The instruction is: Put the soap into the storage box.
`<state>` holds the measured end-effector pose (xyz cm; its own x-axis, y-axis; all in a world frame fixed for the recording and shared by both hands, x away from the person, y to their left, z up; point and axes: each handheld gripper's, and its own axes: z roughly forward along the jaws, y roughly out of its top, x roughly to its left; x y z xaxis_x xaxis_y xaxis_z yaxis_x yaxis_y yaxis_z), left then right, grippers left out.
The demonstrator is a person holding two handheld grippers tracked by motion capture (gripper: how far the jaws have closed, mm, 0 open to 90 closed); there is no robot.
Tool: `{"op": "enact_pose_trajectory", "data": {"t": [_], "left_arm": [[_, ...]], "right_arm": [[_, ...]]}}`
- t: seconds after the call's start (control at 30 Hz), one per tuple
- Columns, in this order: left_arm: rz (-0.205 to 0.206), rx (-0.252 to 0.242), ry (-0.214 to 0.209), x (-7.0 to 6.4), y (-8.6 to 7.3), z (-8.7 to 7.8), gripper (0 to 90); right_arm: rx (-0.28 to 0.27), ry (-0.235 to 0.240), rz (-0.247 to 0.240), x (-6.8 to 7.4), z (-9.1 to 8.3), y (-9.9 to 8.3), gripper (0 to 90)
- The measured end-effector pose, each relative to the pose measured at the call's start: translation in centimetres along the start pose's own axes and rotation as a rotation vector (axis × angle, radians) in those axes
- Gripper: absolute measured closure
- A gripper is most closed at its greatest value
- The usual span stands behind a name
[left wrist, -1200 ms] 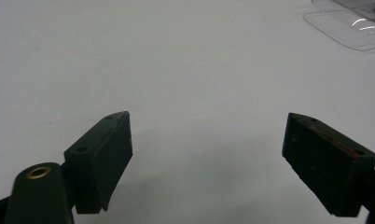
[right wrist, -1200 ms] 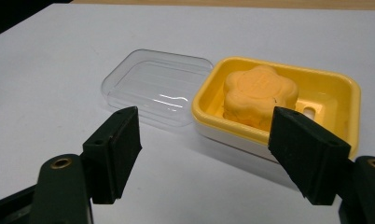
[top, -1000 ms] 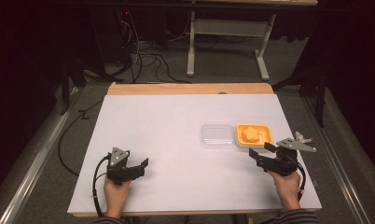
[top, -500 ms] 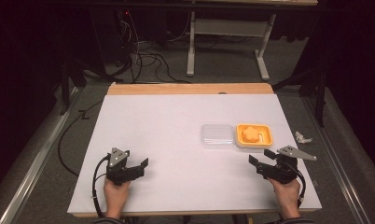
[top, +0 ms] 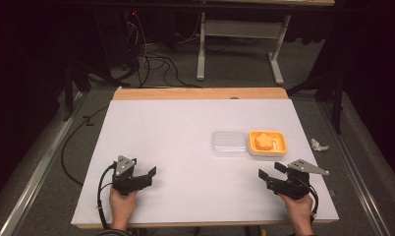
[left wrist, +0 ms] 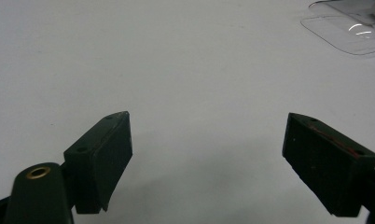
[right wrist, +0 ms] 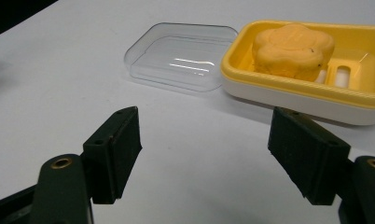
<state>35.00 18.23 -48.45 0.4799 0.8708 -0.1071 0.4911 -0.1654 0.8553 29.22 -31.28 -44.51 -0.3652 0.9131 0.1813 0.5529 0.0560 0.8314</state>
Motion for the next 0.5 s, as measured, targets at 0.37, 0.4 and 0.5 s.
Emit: {"op": "enact_pose_trajectory", "data": {"t": [0.37,0.4,0.5], "left_arm": [[0.003,-0.001,0.000,0.0,0.0,0.0,16.3],[0.003,0.000,0.000,0.0,0.0,0.0,16.4],[0.002,-0.001,0.001,0.0,0.0,0.0,16.4]], "right_arm": [[0.026,0.023,-0.018,1.1,0.6,-0.6,25.7],[0.026,0.024,-0.021,1.2,0.6,-0.6,25.7],[0.031,0.030,-0.032,1.5,0.9,-0.6,25.7]]}}
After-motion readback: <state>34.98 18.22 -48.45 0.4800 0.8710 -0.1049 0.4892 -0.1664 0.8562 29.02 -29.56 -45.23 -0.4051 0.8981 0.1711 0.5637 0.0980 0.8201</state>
